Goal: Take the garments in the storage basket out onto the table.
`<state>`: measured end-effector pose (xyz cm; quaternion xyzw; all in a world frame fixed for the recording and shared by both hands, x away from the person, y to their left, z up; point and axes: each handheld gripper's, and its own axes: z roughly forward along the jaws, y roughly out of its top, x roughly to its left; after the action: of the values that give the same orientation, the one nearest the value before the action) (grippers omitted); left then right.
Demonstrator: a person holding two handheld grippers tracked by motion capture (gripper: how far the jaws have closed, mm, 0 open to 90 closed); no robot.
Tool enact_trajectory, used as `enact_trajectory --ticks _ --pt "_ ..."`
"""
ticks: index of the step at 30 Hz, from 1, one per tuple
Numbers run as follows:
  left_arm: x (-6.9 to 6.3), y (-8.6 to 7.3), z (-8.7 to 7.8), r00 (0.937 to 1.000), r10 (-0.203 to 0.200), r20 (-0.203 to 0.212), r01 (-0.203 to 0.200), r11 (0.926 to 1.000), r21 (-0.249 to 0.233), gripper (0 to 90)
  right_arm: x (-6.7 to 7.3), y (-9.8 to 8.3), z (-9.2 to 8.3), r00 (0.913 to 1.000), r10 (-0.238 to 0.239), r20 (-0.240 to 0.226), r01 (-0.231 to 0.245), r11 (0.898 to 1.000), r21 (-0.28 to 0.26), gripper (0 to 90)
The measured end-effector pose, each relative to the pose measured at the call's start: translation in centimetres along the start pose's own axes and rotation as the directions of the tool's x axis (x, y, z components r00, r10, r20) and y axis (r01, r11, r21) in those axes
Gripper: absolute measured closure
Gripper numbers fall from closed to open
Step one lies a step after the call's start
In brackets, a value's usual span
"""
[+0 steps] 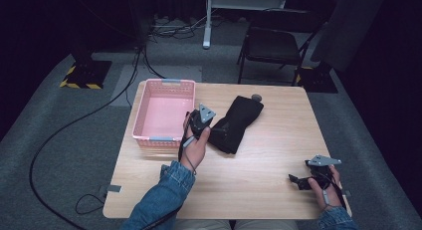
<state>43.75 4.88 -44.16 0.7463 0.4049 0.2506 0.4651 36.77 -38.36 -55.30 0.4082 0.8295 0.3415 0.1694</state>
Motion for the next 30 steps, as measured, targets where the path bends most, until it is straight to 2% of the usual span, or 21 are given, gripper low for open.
enact_trajectory --ticks 5,8,15,21,30 --pt "0.3 -0.2 -0.7 1.0 -0.004 -0.008 0.004 1.0 -0.005 0.0 0.0 0.0 0.0 1.0 0.0 0.0 0.0 1.0 0.0 0.0" --pt "0.6 -0.5 -1.2 0.9999 0.009 -0.011 -0.009 0.9999 -0.01 0.0 0.0 0.0 0.0 1.0 0.0 0.0 0.0 1.0 0.0 0.1" --pt "1.6 -1.2 -2.1 0.9994 0.006 -0.035 -0.006 1.0 0.0 0.0 0.0 0.0 0.0 1.0 0.0 0.0 0.0 1.0 0.0 0.1" --pt "2.0 -1.6 -2.7 0.9991 0.019 -0.039 -0.019 0.9998 0.006 0.1 0.0 0.0 0.0 1.0 0.0 0.0 0.0 1.0 0.0 0.1" --pt "2.6 -2.6 -3.8 0.9985 0.019 -0.052 -0.019 0.9998 0.008 0.2 0.0 0.0 0.0 1.0 0.0 0.0 0.0 1.0 0.0 0.1"
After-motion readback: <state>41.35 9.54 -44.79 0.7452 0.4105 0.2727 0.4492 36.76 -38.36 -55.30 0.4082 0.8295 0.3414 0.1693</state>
